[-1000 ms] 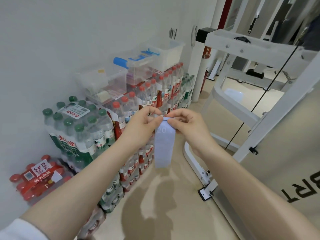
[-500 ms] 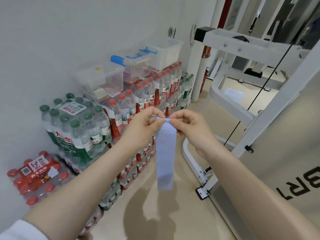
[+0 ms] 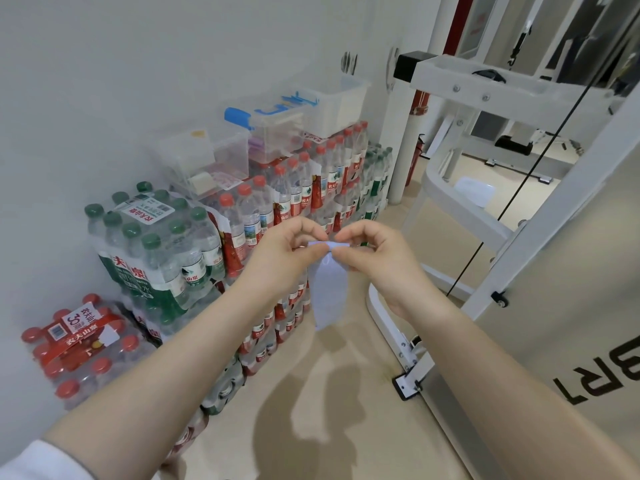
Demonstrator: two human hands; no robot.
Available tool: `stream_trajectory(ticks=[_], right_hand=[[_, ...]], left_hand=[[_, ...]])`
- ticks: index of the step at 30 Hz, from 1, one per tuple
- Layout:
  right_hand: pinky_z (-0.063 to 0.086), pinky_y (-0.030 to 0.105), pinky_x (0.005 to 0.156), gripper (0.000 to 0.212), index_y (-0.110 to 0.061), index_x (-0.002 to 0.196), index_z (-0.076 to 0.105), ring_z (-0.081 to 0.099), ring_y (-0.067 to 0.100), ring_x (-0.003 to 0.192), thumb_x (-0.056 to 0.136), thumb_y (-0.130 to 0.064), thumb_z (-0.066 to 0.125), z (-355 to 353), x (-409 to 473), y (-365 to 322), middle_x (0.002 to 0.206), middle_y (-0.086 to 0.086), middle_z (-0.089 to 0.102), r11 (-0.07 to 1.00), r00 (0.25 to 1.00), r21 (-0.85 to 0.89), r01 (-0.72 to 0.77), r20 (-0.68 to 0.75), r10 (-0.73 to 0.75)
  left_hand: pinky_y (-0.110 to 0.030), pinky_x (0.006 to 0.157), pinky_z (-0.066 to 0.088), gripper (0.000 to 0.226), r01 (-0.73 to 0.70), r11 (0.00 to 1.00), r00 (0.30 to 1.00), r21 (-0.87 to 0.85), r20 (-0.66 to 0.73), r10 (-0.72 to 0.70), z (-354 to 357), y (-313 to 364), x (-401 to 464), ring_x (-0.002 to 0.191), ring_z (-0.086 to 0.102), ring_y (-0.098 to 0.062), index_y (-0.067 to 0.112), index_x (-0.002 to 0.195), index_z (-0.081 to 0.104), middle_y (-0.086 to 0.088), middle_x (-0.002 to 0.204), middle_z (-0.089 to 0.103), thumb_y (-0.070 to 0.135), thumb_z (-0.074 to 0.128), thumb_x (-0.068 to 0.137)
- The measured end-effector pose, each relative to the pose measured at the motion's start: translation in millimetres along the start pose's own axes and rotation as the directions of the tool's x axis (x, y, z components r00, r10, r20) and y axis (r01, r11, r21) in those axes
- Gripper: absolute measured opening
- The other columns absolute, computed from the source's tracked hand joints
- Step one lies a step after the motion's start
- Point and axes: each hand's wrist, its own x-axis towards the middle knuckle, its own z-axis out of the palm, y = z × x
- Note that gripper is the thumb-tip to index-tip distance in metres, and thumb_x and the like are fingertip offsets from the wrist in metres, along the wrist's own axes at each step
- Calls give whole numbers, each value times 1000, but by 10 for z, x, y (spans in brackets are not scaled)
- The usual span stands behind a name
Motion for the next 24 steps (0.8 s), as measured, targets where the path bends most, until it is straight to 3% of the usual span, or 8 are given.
stream_trajectory(ticks=[3,6,10,13,19,22,24], right_hand=[[52,25,59,2,-16,84,64,61,12,65,84,-16,66,-28,-9,-7,74,2,63,998,996,5,-67,52,66],[48,19,54,9,-14,77,62,59,9,58,87,-13,62,-42,-19,-6,69,4,63,998,998,-4,-60,35,60],[47,27,62,11,-18,76,61,56,12,65,83,-11,65,-51,-23,24,72,0,60,998,999,-63,29,-22,-31],[49,40,74,18,-24,75,59,56,18,75,80,-9,66,-61,-28,59,79,1,60,997,998,-65,39,-41,-41],[46,33,67,21,-25,82,58,55,18,74,80,-5,64,-66,-90,84,84,1,60,1000,1000,-16,13,2,-13],[52,29,69,4,-23,87,61,60,14,78,87,-19,61,-52,-118,79,89,0,61,998,997,27,-63,46,62],[55,29,69,10,-16,84,63,62,15,76,90,-22,58,-51,-116,95,86,5,64,994,994,30,-108,16,107]], left_hand=[[-33,68,44,12,-7,1000,1000,-15,3,7,9,16,-18,66,55,-21,18,80,60,-7,70,65,8,65,82],[-33,70,44,11,-11,1000,1000,13,4,11,38,11,-44,68,54,-19,19,79,62,-5,73,66,8,66,82],[-38,77,49,8,85,995,996,-49,4,-85,41,21,-65,76,63,-27,17,91,61,-10,85,71,14,64,84],[-37,80,54,9,163,984,985,-67,62,-159,43,48,-87,78,68,-23,15,84,64,-7,82,73,20,58,89],[-37,71,44,7,126,992,991,-8,39,-126,62,44,-90,69,56,-23,17,82,63,-5,71,66,12,60,87],[-43,74,48,10,113,993,993,31,37,-115,72,46,-88,72,55,-24,18,82,61,-18,78,65,9,61,86],[-47,78,49,14,117,992,992,46,41,-119,80,40,-93,74,56,-25,20,81,60,-26,88,65,8,60,86]])
